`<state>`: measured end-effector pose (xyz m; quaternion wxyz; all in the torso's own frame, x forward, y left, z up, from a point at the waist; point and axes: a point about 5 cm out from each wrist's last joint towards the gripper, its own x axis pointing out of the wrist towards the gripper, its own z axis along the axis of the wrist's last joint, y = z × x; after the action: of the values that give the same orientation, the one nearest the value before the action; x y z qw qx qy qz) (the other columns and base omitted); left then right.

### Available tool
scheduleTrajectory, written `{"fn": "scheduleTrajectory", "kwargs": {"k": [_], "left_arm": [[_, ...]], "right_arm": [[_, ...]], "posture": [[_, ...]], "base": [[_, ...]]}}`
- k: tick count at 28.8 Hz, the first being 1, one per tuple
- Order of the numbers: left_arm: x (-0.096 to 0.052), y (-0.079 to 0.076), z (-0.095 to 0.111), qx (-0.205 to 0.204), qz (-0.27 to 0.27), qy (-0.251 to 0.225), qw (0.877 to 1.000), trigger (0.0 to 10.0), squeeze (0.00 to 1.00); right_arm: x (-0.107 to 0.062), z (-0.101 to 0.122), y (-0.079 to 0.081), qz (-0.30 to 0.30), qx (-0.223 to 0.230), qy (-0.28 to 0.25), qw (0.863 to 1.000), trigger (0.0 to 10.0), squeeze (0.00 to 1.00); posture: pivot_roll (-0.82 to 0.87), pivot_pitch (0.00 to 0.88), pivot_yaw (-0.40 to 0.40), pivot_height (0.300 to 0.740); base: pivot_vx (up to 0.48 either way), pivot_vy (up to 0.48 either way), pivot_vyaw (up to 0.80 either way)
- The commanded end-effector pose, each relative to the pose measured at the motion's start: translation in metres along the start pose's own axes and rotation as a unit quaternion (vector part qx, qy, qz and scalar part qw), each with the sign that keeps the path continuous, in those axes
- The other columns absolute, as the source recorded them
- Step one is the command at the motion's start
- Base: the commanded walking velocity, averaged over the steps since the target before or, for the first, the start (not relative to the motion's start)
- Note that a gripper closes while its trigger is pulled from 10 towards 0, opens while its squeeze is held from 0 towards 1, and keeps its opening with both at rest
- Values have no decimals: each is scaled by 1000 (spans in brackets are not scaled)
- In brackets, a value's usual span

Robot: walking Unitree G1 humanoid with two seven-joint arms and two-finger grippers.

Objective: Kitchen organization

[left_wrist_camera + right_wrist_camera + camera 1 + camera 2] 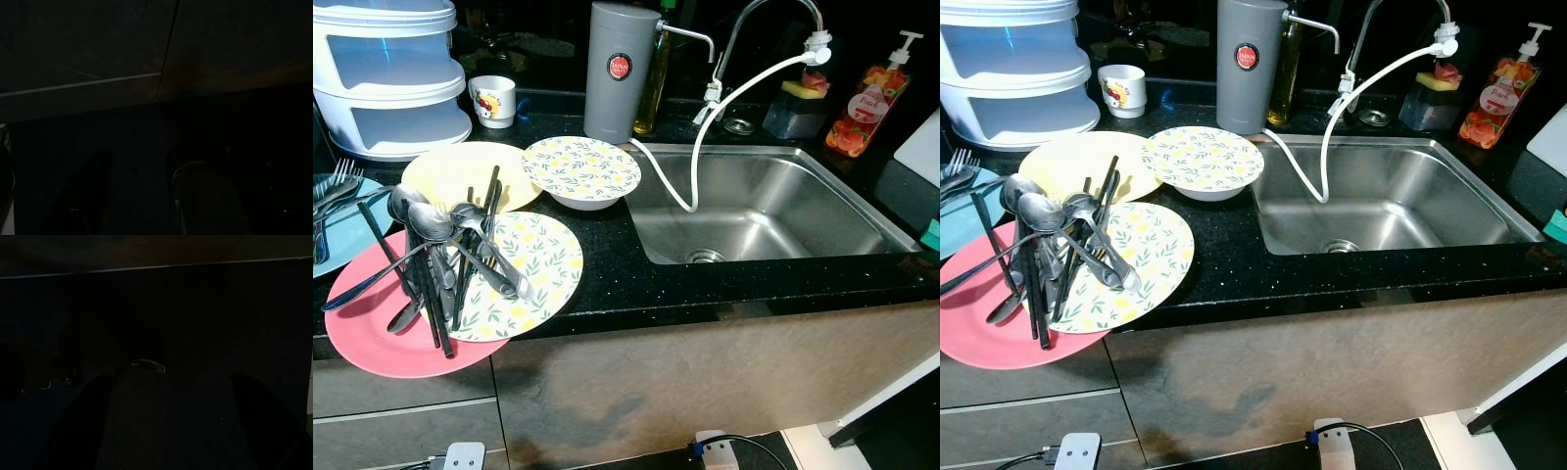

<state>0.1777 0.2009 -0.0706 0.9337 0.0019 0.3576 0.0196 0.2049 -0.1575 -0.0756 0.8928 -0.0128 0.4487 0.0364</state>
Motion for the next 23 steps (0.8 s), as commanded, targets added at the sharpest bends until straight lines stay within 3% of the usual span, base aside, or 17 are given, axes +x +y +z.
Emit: {"fn": "scheduleTrajectory", "kwargs": {"k": [1,23], "left_arm": [[-2,-7,-9,3,-12,18,1000,10000,0],[-9,-8,-20,15,-16,21,1000,10000,0]], "right_arm": [[-2,-8,-6,-7,1,13,1000,10000,0],[-2,-9,-7,-3,-11,14,1000,10000,0]], "posture": [[77,99,-99,740],[81,92,-106,740]], "base": [[0,0,0],[0,0,0]]}}
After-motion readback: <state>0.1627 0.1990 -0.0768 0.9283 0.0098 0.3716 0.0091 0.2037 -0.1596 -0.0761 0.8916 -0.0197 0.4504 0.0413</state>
